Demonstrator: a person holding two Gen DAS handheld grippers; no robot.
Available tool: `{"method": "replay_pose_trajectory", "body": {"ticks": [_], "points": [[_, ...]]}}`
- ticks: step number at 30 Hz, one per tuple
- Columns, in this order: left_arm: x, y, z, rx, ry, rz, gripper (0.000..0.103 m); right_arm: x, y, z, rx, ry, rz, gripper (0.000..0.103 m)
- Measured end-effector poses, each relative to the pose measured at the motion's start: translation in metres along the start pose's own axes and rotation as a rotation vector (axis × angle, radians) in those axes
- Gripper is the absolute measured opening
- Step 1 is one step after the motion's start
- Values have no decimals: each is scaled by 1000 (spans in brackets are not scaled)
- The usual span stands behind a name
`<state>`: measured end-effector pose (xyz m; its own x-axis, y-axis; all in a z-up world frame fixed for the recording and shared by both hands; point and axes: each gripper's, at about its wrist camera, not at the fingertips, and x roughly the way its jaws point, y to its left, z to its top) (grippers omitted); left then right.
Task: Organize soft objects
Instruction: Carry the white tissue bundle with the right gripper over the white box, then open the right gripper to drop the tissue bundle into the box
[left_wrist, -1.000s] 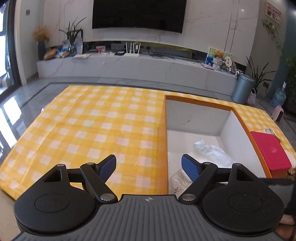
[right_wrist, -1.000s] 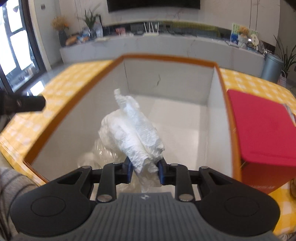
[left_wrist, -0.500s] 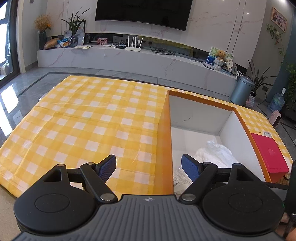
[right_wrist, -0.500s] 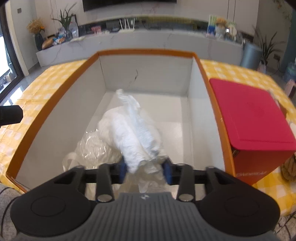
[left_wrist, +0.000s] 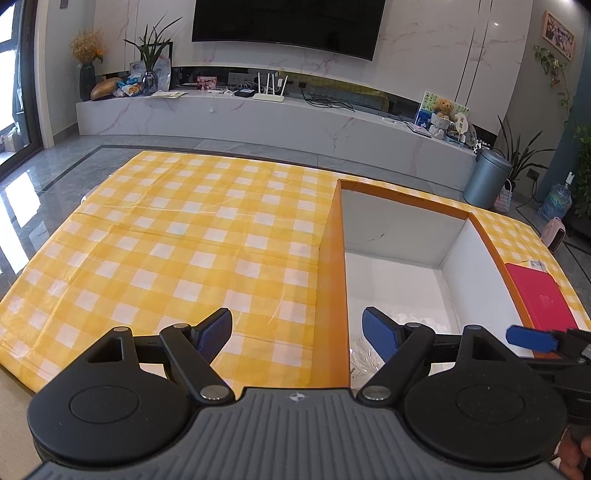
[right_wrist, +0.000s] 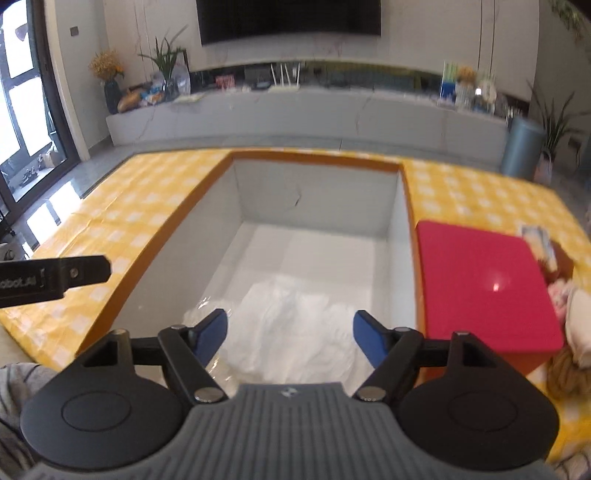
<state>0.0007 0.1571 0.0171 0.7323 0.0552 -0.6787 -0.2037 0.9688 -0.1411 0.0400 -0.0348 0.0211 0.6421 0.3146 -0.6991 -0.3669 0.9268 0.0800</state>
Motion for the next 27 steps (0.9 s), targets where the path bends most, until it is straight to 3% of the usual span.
{"method": "replay_pose_trajectory", "body": {"ticks": [1, 3, 5, 7, 9, 13, 17, 20, 22, 23, 27], "points": [[0, 0, 0, -1, 1, 0, 94, 5, 0, -1, -20, 7, 9, 64], [0, 0, 0, -2, 3, -3, 94, 22, 0, -4, -56, 55, 76, 28], [1, 1, 0, -5, 7, -41, 94, 39, -1, -8, -34, 109, 133, 11], [1, 1, 0, -10, 10, -82, 94, 48, 4, -11, -74, 121, 118, 10], [1, -2, -1, -6, 10, -92, 94, 55, 12, -14, -141, 153, 92, 1], [6, -8, -2, 23, 25, -63, 94, 57, 7, -13, -123, 213, 119, 2], [7, -11, -3, 32, 31, -52, 94, 56, 2, -14, -143, 235, 37, 7], [5, -10, -3, 28, 21, -54, 94, 51, 1, -15, -168, 212, -11, 9], [4, -10, -2, 24, 18, -48, 94, 43, 1, -14, -182, 186, -19, 16], [4, -10, -2, 22, 18, -40, 94, 39, 0, -12, -179, 170, -15, 24], [5, -14, -3, 52, 19, 65, 94, 13, -5, 0, -144, 85, 35, 28]]}}
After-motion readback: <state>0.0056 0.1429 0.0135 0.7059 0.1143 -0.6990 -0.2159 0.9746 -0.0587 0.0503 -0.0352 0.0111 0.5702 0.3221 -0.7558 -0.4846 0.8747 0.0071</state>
